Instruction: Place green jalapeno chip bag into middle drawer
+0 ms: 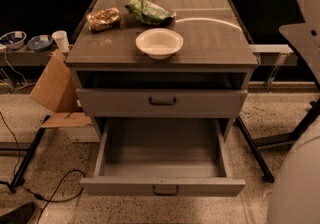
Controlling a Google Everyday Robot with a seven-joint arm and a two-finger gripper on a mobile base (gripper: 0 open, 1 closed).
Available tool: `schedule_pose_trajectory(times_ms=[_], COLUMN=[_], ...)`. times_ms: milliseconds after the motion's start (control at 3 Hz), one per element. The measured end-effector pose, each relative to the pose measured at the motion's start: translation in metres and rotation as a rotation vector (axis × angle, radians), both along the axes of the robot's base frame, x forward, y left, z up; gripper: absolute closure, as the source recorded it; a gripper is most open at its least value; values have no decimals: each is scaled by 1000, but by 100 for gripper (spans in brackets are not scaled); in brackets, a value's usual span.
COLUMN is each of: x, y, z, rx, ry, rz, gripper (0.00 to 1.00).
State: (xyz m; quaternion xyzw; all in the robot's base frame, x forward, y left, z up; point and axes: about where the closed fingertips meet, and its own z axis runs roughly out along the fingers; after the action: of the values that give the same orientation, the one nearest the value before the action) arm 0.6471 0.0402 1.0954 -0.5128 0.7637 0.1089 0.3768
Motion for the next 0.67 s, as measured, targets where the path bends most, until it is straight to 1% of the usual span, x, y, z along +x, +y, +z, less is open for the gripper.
schedule_pose_trajectory(times_ms=[333, 667], x=[31, 54], y=[52, 70], z=[-39, -66], rx=[132, 201], ry=[88, 162], rz=[-106, -219], gripper=[0, 0])
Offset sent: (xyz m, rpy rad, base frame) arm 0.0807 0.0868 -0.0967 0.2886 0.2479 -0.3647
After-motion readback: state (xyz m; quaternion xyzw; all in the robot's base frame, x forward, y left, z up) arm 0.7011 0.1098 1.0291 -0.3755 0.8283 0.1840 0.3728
